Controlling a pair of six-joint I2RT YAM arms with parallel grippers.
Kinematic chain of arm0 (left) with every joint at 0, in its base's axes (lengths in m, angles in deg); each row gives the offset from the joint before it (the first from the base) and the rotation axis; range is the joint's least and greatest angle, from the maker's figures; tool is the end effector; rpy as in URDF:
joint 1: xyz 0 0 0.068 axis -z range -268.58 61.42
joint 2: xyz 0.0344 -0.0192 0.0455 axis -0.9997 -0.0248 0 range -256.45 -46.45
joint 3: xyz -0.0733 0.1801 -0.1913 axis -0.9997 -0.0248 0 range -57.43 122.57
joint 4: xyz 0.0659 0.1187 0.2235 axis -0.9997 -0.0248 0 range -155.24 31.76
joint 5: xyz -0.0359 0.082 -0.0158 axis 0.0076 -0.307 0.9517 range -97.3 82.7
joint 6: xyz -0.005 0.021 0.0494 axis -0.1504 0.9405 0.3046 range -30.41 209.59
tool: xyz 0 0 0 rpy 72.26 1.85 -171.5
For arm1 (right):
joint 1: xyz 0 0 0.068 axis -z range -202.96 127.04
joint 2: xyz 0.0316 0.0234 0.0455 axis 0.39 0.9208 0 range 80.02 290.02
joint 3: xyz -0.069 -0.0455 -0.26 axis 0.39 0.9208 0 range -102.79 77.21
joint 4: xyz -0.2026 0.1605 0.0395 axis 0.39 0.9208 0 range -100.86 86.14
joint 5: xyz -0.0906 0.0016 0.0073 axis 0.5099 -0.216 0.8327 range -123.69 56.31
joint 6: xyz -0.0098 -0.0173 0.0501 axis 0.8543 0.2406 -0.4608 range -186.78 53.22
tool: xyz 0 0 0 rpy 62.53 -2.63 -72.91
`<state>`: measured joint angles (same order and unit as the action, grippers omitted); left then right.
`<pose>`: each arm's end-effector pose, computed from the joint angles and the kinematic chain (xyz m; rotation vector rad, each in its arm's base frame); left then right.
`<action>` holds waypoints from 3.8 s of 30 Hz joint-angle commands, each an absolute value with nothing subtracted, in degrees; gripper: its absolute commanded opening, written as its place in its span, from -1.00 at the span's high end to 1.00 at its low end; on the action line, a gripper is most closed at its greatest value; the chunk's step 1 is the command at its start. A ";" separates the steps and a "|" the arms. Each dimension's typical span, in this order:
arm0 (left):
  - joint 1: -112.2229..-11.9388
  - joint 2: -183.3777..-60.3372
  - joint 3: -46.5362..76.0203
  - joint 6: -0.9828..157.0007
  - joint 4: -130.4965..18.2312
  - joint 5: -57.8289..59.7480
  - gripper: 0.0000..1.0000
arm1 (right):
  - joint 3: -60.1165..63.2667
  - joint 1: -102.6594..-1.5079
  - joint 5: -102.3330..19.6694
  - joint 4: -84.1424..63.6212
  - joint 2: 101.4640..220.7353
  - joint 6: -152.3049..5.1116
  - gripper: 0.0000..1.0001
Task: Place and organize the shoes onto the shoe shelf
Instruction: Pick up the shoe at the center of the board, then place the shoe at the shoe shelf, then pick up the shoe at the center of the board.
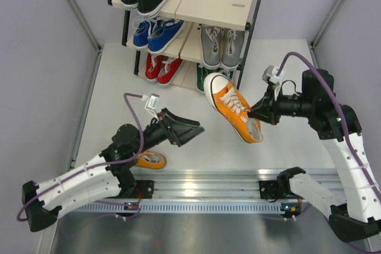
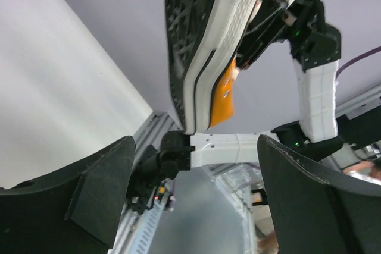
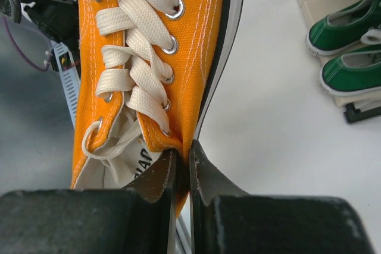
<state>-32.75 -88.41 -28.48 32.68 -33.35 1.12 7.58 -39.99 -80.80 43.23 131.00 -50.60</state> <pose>0.0985 -0.1542 0.3157 0.1298 1.5984 -1.7036 0.1327 0.0679 0.3969 -1.0250 1.8276 0.8990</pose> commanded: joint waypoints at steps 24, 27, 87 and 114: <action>-32.77 -58.23 -24.03 40.99 -79.24 -20.31 -0.89 | -45.74 -37.55 -57.08 13.23 165.43 -94.89 1.00; -32.86 -57.97 -23.85 40.64 -79.85 -20.83 -0.89 | -47.94 -38.07 -51.19 13.66 168.17 -98.42 1.00; -32.77 -66.05 -16.56 44.15 -88.55 -31.89 -0.89 | -23.99 -36.50 -68.16 5.15 153.43 -68.49 -0.19; -32.94 -91.10 -20.68 -15.60 -123.98 -40.35 -0.66 | 33.70 -21.03 -95.39 22.81 120.54 -37.25 -0.99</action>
